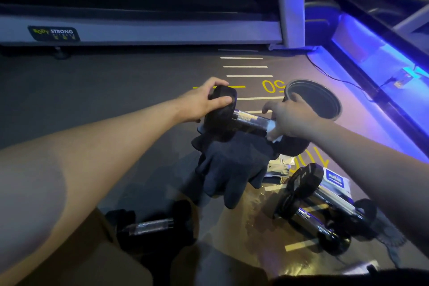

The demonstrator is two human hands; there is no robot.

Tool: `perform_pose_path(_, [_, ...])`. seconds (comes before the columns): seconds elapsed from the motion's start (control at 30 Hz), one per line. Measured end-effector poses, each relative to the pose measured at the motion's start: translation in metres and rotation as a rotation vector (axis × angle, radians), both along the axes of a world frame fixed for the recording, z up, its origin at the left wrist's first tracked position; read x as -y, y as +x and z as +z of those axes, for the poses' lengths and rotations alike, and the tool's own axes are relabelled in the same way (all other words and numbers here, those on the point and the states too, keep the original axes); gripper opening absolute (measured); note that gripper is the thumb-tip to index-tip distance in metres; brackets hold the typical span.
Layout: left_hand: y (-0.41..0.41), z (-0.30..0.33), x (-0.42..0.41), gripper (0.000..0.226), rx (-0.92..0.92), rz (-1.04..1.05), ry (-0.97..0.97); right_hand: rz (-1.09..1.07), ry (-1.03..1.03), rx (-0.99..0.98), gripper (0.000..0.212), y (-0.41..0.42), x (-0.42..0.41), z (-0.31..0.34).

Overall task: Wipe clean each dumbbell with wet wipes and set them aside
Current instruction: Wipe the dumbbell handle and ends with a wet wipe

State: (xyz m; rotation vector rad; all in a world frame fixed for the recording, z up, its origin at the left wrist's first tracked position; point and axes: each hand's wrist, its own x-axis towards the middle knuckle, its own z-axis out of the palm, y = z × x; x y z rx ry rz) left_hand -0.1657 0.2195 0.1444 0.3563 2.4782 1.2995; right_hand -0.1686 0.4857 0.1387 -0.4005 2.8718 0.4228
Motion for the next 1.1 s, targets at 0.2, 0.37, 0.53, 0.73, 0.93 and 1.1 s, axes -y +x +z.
perform_pose_path(0.2, [0.0, 0.0, 0.001, 0.041, 0.008, 0.0, 0.018, 0.048, 0.066, -0.266, 0.081, 0.021, -0.003, -0.021])
perform_pose_path(0.37, [0.002, 0.0, -0.001, 0.042, 0.003, 0.005, 0.025, -0.054, -0.181, -0.087, 0.092, 0.012, 0.002, -0.001])
perform_pose_path(0.53, [0.001, 0.0, -0.001, 0.043, -0.005, 0.009, 0.01, -0.084, -0.263, -0.084, 0.093, 0.009, 0.012, 0.0])
perform_pose_path(0.73, [0.003, 0.003, 0.0, 0.045, -0.015, 0.01, -0.012, -0.088, -0.514, -0.026, 0.091, 0.008, 0.036, -0.008])
perform_pose_path(0.93, [0.004, 0.002, 0.002, 0.045, 0.005, 0.01, -0.005, -0.09, -0.663, 0.017, 0.096, 0.004, 0.05, -0.009])
perform_pose_path(1.1, [0.002, 0.002, 0.001, 0.045, 0.006, 0.0, 0.0, -0.095, -0.832, 0.023, 0.094, 0.003, 0.054, -0.012])
